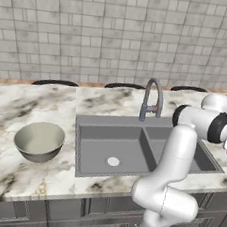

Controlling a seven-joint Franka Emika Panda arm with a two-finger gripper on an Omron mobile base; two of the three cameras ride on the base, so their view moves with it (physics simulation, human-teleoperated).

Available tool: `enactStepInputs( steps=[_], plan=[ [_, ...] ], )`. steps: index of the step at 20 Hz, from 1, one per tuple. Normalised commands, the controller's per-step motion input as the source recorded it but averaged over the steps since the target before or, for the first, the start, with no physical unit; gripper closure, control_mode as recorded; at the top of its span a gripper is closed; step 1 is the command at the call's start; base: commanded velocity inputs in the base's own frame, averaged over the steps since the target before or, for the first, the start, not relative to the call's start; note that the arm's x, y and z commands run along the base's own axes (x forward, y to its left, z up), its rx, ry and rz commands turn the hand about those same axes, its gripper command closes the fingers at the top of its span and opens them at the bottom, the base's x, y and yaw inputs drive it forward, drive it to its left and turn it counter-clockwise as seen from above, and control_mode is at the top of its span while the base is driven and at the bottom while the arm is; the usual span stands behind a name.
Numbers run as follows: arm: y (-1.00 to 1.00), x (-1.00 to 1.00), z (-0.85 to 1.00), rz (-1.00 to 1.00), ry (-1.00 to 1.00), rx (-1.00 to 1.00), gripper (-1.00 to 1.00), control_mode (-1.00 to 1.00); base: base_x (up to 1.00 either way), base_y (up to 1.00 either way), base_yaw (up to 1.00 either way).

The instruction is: There is a mixed pile of frozen fruits and vegetables on the counter. Locate all the frozen vegetables and place the items in a bowl on the counter. Take all the frozen fruits and defrost them in a running sink.

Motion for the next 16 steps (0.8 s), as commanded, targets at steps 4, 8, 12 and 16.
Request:
enactStepInputs(
  steps=[4,8,12,16],
  plan=[
    [-0.18,0.44,-0.13,0.09,-0.08,0.00,-1.00,-1.00,0.00,0.00,0.00],
    [-0.39,0.10,-0.12,0.02,-0.02,0.00,-1.00,-1.00,0.00,0.00,0.00],
    [-0.09,-0.34,-0.12,-0.03,0.00,0.00,-1.00,-1.00,0.00,0.00,0.00],
    [0.09,-0.43,-0.19,-0.06,0.00,0.05,-1.00,-1.00,0.00,0.00,0.00]
  ],
)
